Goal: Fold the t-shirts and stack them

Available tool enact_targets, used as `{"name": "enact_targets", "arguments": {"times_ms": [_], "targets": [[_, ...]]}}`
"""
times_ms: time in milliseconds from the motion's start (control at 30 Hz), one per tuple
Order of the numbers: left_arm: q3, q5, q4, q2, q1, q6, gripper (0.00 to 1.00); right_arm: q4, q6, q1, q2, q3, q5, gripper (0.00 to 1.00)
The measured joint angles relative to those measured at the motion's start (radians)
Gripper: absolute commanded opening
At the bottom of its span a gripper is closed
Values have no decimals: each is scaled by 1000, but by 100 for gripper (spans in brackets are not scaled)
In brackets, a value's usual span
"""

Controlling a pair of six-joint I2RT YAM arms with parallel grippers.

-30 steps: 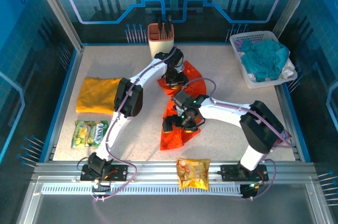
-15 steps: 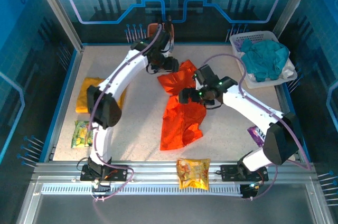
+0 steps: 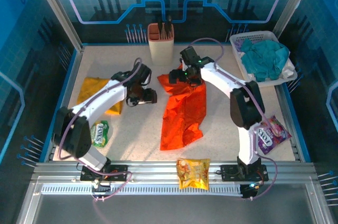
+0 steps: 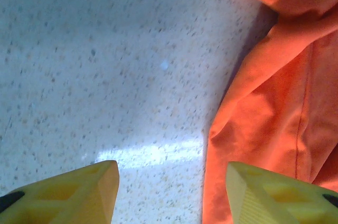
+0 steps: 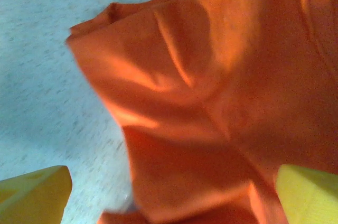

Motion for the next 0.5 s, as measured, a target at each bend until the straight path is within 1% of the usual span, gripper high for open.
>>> {"name": "enact_targets", "arguments": {"times_ms": [100,200,367,500], "targets": [[-101,9,31,-89,2,-32,57,-27,-10,-3,90,70,60,100],[-177,21,52,-146,2,-60,57,-68,-18,-8,160,134,113,100],[-255,34,66,-171,2,-94,57,-119,-30,-12,243,212,164,100],[-270,48,81,-171,2,-109,56,-169,-29,-17,313,294,198,100]]}}
